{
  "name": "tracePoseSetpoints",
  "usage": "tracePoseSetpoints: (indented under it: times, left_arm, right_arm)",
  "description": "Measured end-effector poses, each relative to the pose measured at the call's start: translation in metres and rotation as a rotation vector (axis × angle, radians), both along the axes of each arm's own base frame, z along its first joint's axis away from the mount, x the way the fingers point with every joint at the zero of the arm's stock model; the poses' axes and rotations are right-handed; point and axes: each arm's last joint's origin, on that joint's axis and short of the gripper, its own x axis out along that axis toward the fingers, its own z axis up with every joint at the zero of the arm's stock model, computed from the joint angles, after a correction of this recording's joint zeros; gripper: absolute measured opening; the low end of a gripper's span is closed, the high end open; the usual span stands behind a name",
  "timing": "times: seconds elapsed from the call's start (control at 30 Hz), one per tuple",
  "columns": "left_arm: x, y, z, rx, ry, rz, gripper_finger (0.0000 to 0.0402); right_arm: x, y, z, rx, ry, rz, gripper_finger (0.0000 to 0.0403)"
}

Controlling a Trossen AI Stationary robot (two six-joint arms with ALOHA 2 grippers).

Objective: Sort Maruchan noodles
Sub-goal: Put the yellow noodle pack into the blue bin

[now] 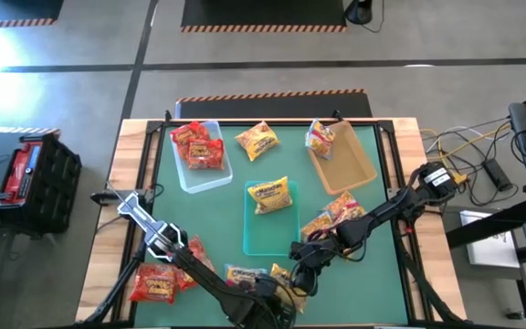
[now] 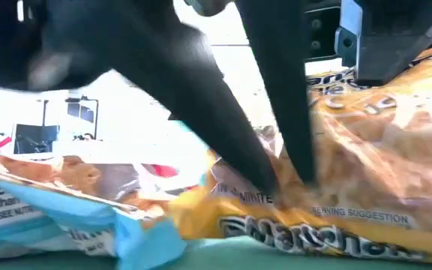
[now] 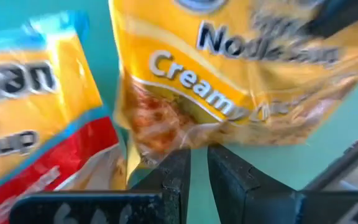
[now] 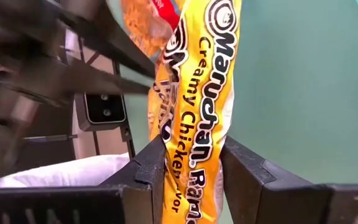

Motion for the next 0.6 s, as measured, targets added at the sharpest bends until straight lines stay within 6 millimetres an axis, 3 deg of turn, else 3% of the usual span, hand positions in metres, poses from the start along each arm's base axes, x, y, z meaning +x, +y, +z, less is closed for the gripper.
tracePoseSetpoints:
  times: [0.27, 0.6]
  left_arm:
    - [-0.008, 0.001, 0.027, 0.078, 0.003, 0.003, 0.004]
    - [-0.014, -0.004, 0.031, 0.066, -0.007, 0.021, 0.004]
  right_arm:
    - [-0.001, 0.001, 0.001, 0.013, 0.002, 0.019, 0.0108]
    - [-0.006, -0.007, 0.024, 0.07, -0.016, 0.063, 0.0108]
